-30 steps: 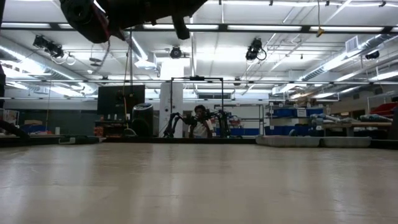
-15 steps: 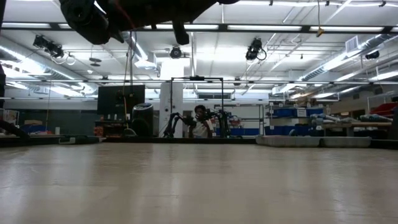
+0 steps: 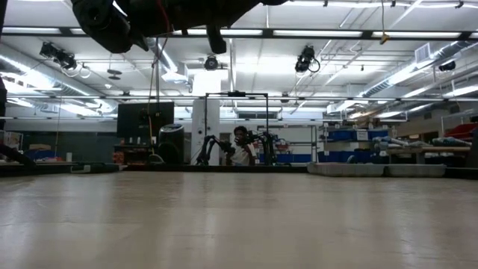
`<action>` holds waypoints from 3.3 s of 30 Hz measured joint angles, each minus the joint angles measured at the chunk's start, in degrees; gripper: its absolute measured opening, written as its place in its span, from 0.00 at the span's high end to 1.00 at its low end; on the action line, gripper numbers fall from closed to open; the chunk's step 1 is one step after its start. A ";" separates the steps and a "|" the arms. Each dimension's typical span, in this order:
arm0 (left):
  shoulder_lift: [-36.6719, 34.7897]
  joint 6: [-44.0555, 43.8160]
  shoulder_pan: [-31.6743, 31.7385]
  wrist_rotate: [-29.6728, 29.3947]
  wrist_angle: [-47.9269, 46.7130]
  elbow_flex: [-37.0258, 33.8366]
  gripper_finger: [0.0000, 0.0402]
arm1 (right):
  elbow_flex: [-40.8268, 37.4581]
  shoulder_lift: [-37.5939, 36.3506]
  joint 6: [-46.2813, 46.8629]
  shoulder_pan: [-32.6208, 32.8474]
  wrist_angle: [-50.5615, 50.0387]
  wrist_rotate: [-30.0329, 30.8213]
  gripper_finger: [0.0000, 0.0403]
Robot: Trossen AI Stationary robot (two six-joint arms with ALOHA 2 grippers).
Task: Coil cords
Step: Coil the red cable wire onto the black spool
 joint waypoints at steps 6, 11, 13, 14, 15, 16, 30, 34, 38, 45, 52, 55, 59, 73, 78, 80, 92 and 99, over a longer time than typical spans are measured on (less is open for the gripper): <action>0.00 -0.33 -0.23 -3.41 0.04 0.02 0.99 | 0.00 0.00 0.74 0.13 0.41 3.86 1.00; 0.00 -0.36 -0.27 -5.77 -0.36 0.02 0.99 | 0.00 0.00 3.96 0.01 0.96 2.73 1.00; 0.00 -0.26 -0.28 -5.97 -0.38 0.02 0.99 | 0.00 0.00 4.75 -0.14 0.88 2.27 1.00; 0.00 -0.26 -0.28 -6.00 -0.36 0.02 0.99 | 0.00 0.00 5.25 -0.30 0.60 2.07 1.00; 0.00 -0.22 -0.28 -6.00 -0.26 0.02 0.99 | 0.00 0.00 6.12 -0.61 0.15 1.48 1.00; 0.00 -0.22 -0.28 -6.00 -0.05 0.04 0.99 | 0.00 0.00 7.10 -1.00 -0.53 0.65 1.00; -0.02 -1.54 -0.58 -8.34 -1.45 0.72 0.99 | 0.00 0.00 9.79 -5.11 1.90 -2.81 1.00; -0.02 -1.53 -0.54 -8.73 -1.69 0.70 0.99 | 0.00 0.00 10.54 -6.45 1.95 -4.47 1.00; -0.01 -0.72 -0.59 -7.60 -2.27 0.70 0.99 | 0.00 0.00 9.97 -6.62 3.34 -5.28 1.00; -0.13 -0.04 -0.65 -8.89 -2.71 0.70 0.99 | 0.00 0.07 2.16 -3.49 7.49 -4.26 1.00; -0.13 -0.04 -0.65 -7.51 -2.67 0.68 0.99 | 0.00 0.07 3.39 -3.90 8.77 -3.71 1.00; -0.13 0.70 -0.65 -5.47 -2.69 0.68 0.99 | 0.00 0.07 5.03 -4.36 8.72 -4.00 1.00; -0.13 3.23 -0.65 -2.75 -2.68 0.66 0.99 | 0.00 0.07 7.47 -5.27 7.98 -5.46 1.00; -0.10 7.67 -0.65 -0.53 -4.52 0.61 0.99 | -0.02 -0.75 5.22 -5.43 9.42 -5.39 1.00; -0.09 7.66 -0.65 -0.97 -4.87 0.61 0.99 | -0.02 -3.87 1.62 -3.86 8.95 -2.35 1.00; -0.09 7.67 -0.65 -1.12 -4.83 0.61 0.99 | -0.02 -5.13 0.15 -3.11 8.47 -1.20 1.00; -0.04 7.65 -0.65 -0.92 -6.07 0.61 0.99 | -0.02 -12.46 -0.84 2.41 -6.82 11.51 1.00; -0.04 7.65 -0.52 -1.35 -6.75 0.63 0.99 | -0.03 -15.75 -0.81 6.81 -11.78 15.43 1.00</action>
